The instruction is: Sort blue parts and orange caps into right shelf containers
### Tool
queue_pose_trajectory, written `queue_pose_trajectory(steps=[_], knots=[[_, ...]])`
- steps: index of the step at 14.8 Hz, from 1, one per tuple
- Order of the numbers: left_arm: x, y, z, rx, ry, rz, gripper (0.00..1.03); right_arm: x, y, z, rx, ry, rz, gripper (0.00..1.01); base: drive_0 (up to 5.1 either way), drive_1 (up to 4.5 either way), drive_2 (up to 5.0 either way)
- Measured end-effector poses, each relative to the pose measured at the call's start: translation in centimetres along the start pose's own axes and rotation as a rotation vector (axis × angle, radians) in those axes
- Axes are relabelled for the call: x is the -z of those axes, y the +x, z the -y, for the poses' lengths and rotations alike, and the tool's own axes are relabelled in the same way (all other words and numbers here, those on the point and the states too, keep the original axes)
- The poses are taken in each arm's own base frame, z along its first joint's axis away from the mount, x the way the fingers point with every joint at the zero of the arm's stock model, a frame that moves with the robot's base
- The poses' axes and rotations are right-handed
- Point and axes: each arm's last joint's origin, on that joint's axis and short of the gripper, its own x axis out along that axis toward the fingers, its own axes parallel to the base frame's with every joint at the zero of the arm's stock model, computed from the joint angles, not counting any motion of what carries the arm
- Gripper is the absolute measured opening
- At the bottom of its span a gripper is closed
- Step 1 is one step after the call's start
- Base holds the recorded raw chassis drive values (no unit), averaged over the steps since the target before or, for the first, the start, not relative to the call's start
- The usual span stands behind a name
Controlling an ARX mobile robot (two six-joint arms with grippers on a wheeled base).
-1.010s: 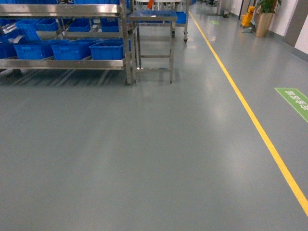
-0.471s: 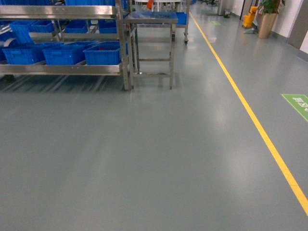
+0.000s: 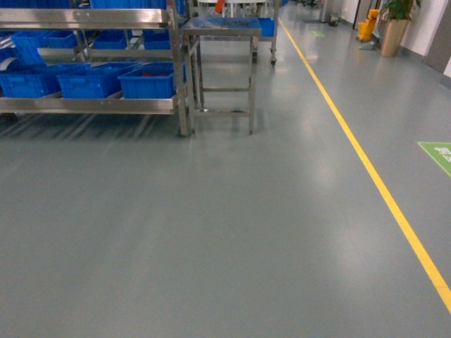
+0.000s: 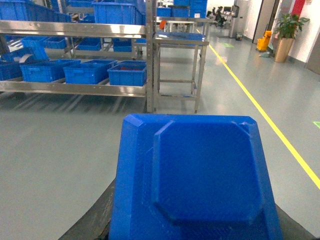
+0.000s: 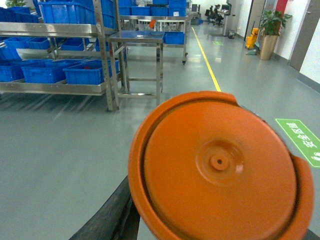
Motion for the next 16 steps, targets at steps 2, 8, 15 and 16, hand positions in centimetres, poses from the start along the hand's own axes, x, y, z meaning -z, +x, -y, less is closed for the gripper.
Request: queue_pose_trajectory(steps=[2,8,15,16], knots=[[-0.04,0.00,0.00,0.000,0.000,0.004,0.43,-0.05,0.00,0.00,0.000,0.000,0.005,0.45,0.0,4.31,-4.3],[-0.05,0.00,0.00,0.000,0.000,0.005,0.43,-0.05,0.00,0.00,0.000,0.000,0.005,0.45,0.0,4.32,-4.3],[-0.04,0.00,0.00,0.000,0.000,0.004,0.43,-0.05,0.00,0.00,0.000,0.000,0.005,0.45,0.0,4.28,-4.3],[-0.01,0.00,0.00,0.000,0.000,0.001,0.43,0.00,0.00,0.00,0.000,0.000,0.000,0.45,0.0,4.29,-4.3]])
